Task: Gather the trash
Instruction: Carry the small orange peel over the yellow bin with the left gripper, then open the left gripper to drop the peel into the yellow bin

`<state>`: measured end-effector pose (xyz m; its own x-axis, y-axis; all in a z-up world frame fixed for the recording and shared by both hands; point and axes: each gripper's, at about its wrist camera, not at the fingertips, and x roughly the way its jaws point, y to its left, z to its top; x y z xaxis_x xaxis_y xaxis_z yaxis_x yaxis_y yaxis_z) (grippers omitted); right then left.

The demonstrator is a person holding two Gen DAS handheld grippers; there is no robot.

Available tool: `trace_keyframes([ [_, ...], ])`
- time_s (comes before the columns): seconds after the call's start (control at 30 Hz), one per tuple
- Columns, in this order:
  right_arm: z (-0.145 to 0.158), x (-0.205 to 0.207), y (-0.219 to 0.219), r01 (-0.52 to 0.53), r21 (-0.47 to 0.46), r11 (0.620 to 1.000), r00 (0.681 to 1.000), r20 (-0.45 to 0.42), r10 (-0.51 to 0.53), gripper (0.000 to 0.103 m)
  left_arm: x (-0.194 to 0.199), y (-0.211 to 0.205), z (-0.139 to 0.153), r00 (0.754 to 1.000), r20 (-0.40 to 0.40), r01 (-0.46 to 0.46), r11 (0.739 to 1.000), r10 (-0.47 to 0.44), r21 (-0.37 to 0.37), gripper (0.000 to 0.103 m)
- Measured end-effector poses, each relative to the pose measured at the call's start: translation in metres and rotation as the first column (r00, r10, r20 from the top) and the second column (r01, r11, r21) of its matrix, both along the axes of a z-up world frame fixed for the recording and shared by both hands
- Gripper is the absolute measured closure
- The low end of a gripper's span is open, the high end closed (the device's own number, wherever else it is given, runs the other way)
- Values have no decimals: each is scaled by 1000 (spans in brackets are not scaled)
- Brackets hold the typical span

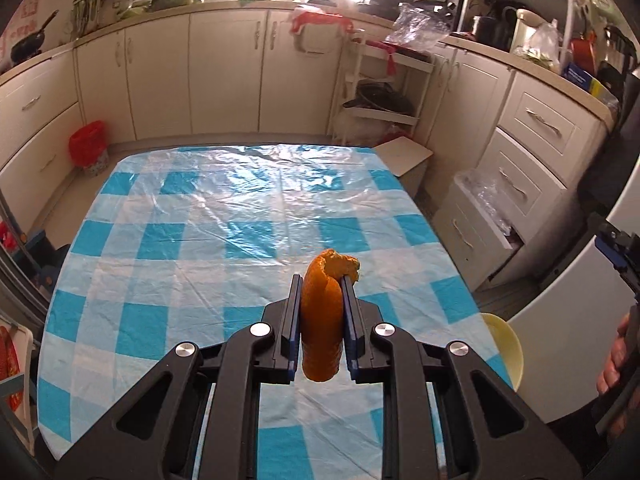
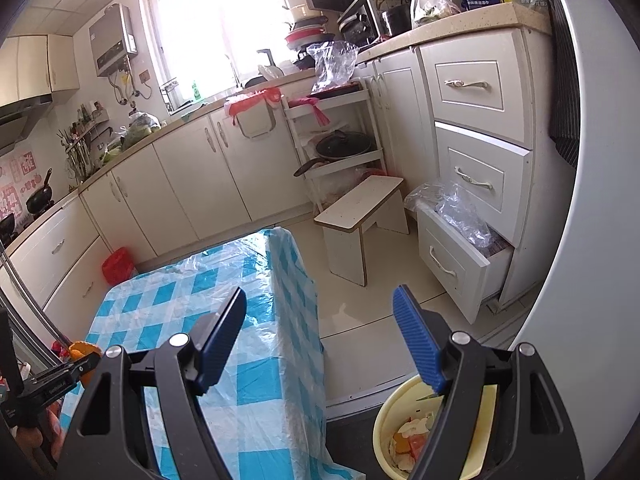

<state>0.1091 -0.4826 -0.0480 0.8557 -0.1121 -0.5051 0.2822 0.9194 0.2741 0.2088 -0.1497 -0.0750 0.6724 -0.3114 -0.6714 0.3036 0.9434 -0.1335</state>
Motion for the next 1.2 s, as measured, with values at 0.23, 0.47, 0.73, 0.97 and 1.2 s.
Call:
trace_keyframes([
  [0.23,11,-17,-10,35,11,999,998,51,-35,30,-31,-50,15,993,26,115,993,-115,0,86],
  [0.47,15,-29,-23,66,43,997,994,90,-69,30,-55,-98,20,977,33,208,978,-208,10,86],
  [0.73,23,-56,-37,122,68,990,980,150,-131,30,-59,-176,-8,942,-67,327,944,-330,-46,86],
  [0.97,24,-74,-62,188,121,975,961,180,-208,30,-45,-270,-69,873,-251,413,908,-418,-75,83],
  [1.2,22,-76,-74,208,152,966,955,183,-235,30,-34,-299,-102,854,-356,389,920,-378,-43,47],
])
